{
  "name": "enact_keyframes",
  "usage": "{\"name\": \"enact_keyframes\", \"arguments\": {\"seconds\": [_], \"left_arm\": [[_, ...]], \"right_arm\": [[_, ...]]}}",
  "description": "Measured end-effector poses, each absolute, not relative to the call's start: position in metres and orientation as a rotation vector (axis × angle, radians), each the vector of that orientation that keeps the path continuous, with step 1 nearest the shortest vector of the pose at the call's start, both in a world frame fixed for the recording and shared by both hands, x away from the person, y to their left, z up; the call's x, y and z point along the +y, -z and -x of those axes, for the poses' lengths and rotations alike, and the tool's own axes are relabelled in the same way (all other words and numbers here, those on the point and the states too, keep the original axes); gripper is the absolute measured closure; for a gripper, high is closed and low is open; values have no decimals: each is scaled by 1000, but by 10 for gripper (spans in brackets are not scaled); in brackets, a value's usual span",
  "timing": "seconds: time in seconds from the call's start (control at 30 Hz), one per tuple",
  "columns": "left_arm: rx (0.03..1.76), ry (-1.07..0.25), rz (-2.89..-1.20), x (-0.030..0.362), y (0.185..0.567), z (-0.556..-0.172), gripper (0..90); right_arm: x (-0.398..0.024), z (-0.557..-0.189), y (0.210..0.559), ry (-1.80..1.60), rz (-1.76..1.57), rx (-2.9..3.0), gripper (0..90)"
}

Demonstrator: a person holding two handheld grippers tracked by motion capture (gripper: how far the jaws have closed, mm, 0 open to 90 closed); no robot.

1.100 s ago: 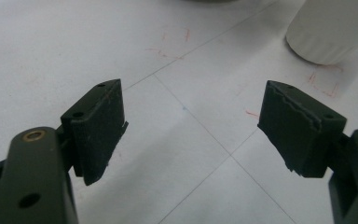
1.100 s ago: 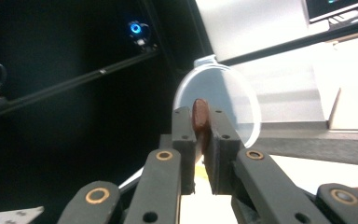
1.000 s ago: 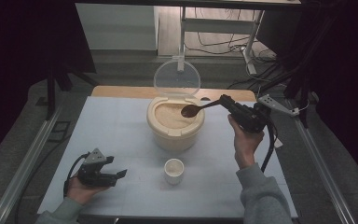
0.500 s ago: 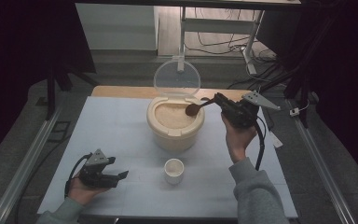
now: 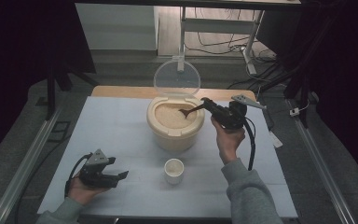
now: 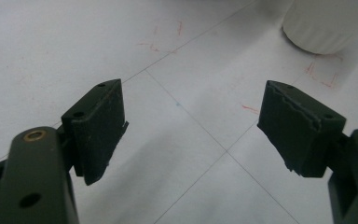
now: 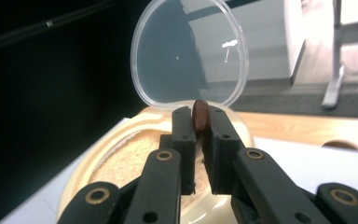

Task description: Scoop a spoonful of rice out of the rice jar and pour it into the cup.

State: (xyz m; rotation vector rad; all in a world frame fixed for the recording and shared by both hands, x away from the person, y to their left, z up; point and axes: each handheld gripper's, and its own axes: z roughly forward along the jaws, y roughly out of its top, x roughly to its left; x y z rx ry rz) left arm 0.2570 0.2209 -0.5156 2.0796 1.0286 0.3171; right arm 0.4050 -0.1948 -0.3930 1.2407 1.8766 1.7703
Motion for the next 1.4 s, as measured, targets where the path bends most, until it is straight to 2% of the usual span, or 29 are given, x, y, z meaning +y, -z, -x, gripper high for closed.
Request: {"name": "enact_keyframes", "arguments": {"seconds": [0.43,1.4], "left_arm": [[1027,-319,-2082,220,516,-257,224],[1021,-326,-2086,220,515,-257,225]], "right_arm": [[-206,-414,409,-1943,-1497,1822,826],[-228,-415,409,-2066,-1671,1741,830]]}}
